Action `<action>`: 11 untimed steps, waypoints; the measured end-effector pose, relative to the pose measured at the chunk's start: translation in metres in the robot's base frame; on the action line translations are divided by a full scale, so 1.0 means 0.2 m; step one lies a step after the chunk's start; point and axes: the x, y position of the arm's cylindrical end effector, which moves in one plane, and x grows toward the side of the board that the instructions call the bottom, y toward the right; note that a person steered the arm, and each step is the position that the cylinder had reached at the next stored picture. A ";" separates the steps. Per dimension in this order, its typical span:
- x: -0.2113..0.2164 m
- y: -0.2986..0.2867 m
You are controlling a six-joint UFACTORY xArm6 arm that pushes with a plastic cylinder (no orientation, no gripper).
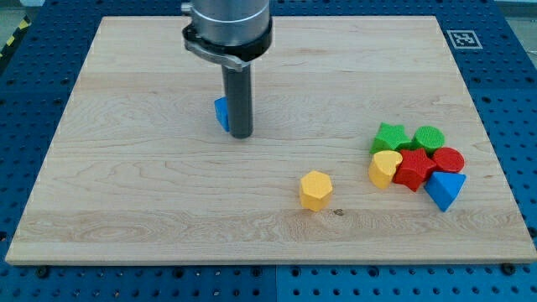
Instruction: Move the blue cube toward the center top
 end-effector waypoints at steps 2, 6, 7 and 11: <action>-0.09 -0.22; 0.00 0.23; -0.04 0.33; -0.47 0.33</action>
